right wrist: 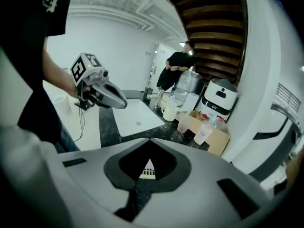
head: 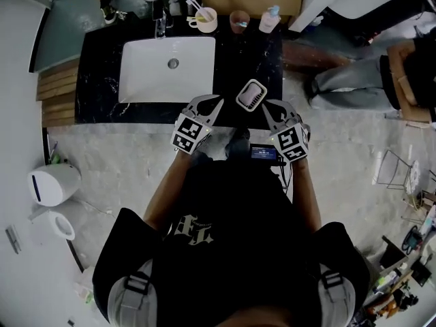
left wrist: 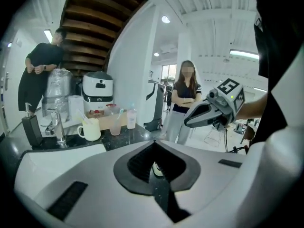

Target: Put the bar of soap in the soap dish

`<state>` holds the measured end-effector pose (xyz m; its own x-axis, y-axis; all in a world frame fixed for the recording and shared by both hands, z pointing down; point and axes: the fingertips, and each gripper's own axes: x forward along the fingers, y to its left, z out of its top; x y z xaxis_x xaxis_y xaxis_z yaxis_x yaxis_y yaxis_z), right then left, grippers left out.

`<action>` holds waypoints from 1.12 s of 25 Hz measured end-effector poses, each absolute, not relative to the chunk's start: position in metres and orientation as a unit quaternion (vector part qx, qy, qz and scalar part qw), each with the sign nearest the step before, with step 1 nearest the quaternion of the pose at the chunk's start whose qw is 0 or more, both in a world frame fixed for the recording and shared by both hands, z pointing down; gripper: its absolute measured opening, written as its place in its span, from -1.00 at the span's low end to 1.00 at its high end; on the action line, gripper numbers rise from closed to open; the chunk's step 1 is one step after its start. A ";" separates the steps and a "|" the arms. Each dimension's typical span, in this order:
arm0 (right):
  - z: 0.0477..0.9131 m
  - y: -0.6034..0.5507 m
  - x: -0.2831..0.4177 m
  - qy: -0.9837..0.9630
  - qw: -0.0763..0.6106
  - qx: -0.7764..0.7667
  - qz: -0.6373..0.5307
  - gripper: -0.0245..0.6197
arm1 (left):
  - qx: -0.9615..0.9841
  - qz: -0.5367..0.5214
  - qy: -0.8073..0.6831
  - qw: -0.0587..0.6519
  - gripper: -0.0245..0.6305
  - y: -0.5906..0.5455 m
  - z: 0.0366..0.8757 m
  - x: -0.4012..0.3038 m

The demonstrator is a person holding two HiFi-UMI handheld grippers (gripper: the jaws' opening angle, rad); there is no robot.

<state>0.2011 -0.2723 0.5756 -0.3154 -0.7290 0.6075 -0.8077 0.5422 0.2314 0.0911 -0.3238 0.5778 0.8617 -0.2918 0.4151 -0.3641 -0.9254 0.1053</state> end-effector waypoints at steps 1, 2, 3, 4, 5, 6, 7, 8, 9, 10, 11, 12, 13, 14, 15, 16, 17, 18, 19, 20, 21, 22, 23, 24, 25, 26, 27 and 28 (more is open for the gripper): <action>0.569 -0.270 0.190 -0.809 0.321 0.489 0.067 -0.90 | 0.963 0.193 -0.164 0.091 -0.90 -0.323 0.573 0.078; 0.564 -0.268 0.177 -0.808 0.301 0.501 0.076 -0.90 | 0.965 0.188 -0.158 0.093 -0.90 -0.323 0.569 0.063; 0.558 -0.266 0.163 -0.807 0.284 0.511 0.085 -0.90 | 0.967 0.181 -0.154 0.095 -0.90 -0.323 0.564 0.046; 0.553 -0.264 0.148 -0.805 0.268 0.521 0.092 -0.90 | 0.968 0.175 -0.151 0.095 -0.90 -0.324 0.559 0.029; 0.548 -0.265 0.134 -0.803 0.254 0.530 0.096 -0.90 | 0.970 0.170 -0.148 0.093 -0.90 -0.326 0.553 0.012; 0.542 -0.266 0.119 -0.802 0.240 0.538 0.100 -0.90 | 0.971 0.164 -0.147 0.089 -0.90 -0.329 0.547 -0.005; 0.538 -0.268 0.105 -0.800 0.228 0.545 0.102 -0.90 | 0.973 0.159 -0.145 0.084 -0.90 -0.332 0.542 -0.022; 0.534 -0.269 0.091 -0.799 0.218 0.551 0.103 -0.90 | 0.974 0.154 -0.145 0.081 -0.90 -0.334 0.538 -0.038; 0.530 -0.269 0.078 -0.798 0.210 0.555 0.105 -0.90 | 0.975 0.151 -0.144 0.077 -0.90 -0.336 0.535 -0.053; 0.528 -0.269 0.066 -0.797 0.204 0.560 0.105 -0.90 | 0.975 0.149 -0.144 0.074 -0.90 -0.339 0.532 -0.068; 0.525 -0.271 0.055 -0.795 0.198 0.563 0.105 -0.90 | 0.976 0.146 -0.144 0.071 -0.90 -0.341 0.529 -0.081; 0.523 -0.271 0.046 -0.794 0.194 0.567 0.105 -0.90 | 0.977 0.144 -0.144 0.070 -0.90 -0.344 0.527 -0.092; 0.521 -0.271 0.039 -0.791 0.192 0.571 0.106 -0.90 | 0.977 0.141 -0.142 0.071 -0.90 -0.345 0.525 -0.102; 0.519 -0.269 0.033 -0.788 0.193 0.575 0.107 -0.90 | 0.978 0.137 -0.140 0.074 -0.90 -0.344 0.524 -0.110; 0.517 -0.267 0.027 -0.786 0.195 0.577 0.108 -0.90 | 0.978 0.133 -0.138 0.079 -0.90 -0.343 0.524 -0.116; 0.516 -0.265 0.021 -0.785 0.197 0.578 0.107 -0.90 | 0.979 0.130 -0.135 0.082 -0.90 -0.342 0.524 -0.123; 0.515 -0.264 0.015 -0.785 0.198 0.578 0.104 -0.90 | 0.979 0.129 -0.133 0.084 -0.90 -0.341 0.524 -0.129; 0.513 -0.263 0.010 -0.785 0.198 0.579 0.101 -0.90 | 0.979 0.128 -0.132 0.085 -0.90 -0.340 0.524 -0.133; 0.511 -0.262 0.008 -0.785 0.197 0.580 0.097 -0.90 | 0.980 0.127 -0.132 0.084 -0.90 -0.339 0.523 -0.135; 0.509 -0.260 0.007 -0.784 0.195 0.581 0.093 -0.90 | 0.980 0.125 -0.132 0.083 -0.90 -0.337 0.522 -0.136; 0.508 -0.257 0.008 -0.784 0.192 0.583 0.092 -0.90 | 0.980 0.123 -0.133 0.083 -0.90 -0.335 0.520 -0.135; 0.507 -0.253 0.010 -0.783 0.187 0.586 0.092 -0.90 | 0.980 0.120 -0.135 0.083 -0.90 -0.333 0.519 -0.134; 0.507 -0.249 0.014 -0.783 0.181 0.588 0.094 -0.90 | 0.980 0.117 -0.137 0.085 -0.90 -0.331 0.517 -0.132; 0.506 -0.247 0.017 -0.782 0.175 0.591 0.096 -0.90 | 0.980 0.114 -0.140 0.088 -0.90 -0.329 0.516 -0.129; 0.505 -0.244 0.021 -0.782 0.170 0.592 0.096 -0.90 | 0.979 0.110 -0.143 0.091 -0.90 -0.328 0.515 -0.126; 0.504 -0.241 0.024 -0.782 0.167 0.593 0.094 -0.90 | 0.979 0.106 -0.145 0.093 -0.90 -0.326 0.513 -0.123; 0.503 -0.238 0.027 -0.782 0.165 0.593 0.093 -0.90 | 0.979 0.103 -0.147 0.094 -0.90 -0.323 0.512 -0.120; 0.503 -0.235 0.032 -0.782 0.164 0.594 0.092 -0.90 | 0.979 0.101 -0.148 0.093 -0.90 -0.320 0.511 -0.116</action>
